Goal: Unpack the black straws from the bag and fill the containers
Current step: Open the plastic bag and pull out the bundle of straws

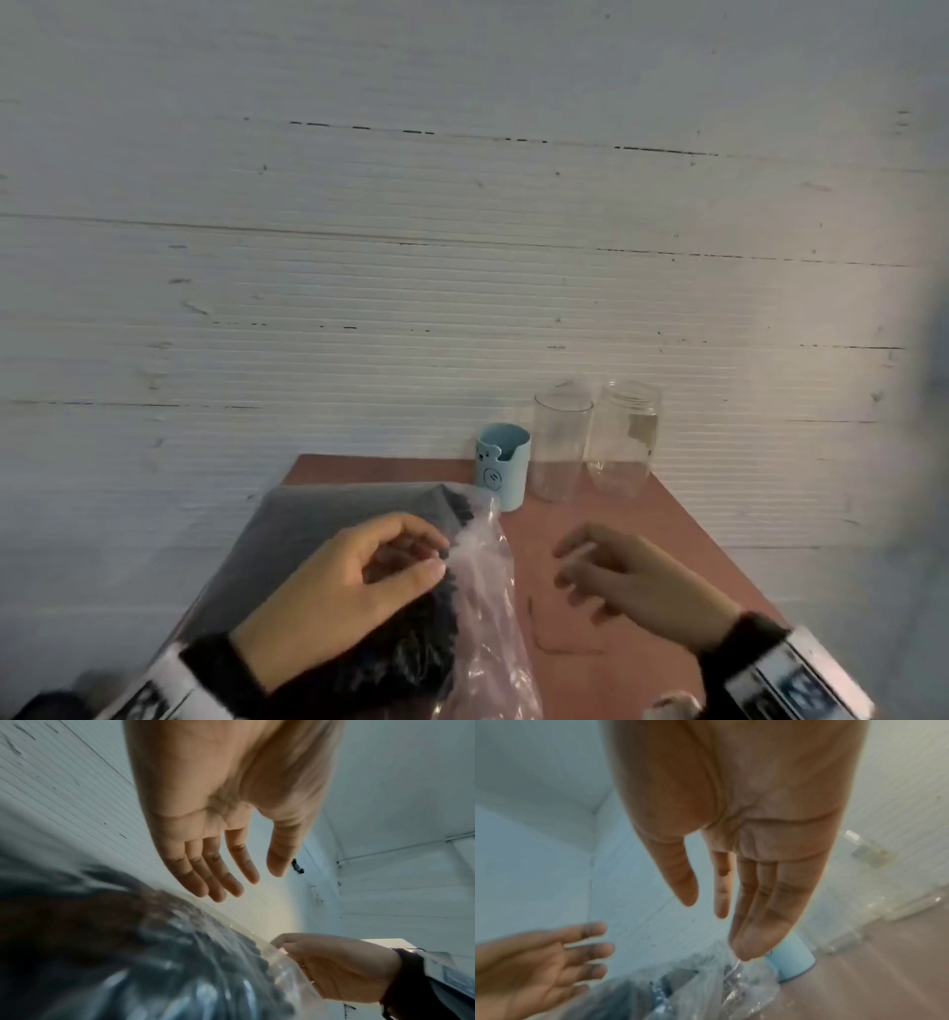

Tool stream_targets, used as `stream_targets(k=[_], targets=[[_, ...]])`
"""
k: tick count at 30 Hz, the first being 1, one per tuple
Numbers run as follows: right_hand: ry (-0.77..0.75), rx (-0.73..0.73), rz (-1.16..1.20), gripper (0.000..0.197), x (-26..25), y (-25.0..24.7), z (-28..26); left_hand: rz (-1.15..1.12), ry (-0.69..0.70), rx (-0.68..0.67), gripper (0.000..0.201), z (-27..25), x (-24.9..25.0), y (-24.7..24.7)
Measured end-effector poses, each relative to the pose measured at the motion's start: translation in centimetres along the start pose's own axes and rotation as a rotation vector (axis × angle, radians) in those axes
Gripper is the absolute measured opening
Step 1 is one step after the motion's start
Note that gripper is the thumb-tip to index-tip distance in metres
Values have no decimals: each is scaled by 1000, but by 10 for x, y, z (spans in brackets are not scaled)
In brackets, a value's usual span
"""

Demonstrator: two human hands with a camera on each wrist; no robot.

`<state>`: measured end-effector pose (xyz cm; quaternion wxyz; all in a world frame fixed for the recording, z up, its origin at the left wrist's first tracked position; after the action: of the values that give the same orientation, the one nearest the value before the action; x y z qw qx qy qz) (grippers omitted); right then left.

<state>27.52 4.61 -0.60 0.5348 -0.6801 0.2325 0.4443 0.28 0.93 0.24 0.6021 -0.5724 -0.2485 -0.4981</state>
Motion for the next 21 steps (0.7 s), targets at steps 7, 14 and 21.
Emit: stream_targets(k=[7, 14, 21], targets=[[211, -84, 194, 41, -14, 31, 79, 159, -158, 84, 23, 54, -6, 12], [59, 31, 65, 41, -32, 36, 78, 192, -136, 1, 48, 71, -16, 20], [-104, -23, 111, 52, -49, 31, 60, 246, -93, 62, 45, 82, -3, 30]])
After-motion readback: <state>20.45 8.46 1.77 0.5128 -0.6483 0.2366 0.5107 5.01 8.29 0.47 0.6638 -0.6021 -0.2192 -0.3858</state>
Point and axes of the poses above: each hand's wrist, its own z-axis towards the middle knuckle, its own y-axis out of the palm, x = y × z, the point moved 1 cm from there along z, towards the middle knuckle, and after that the axes turned 1 degree about -y, right-handed, at the moved point
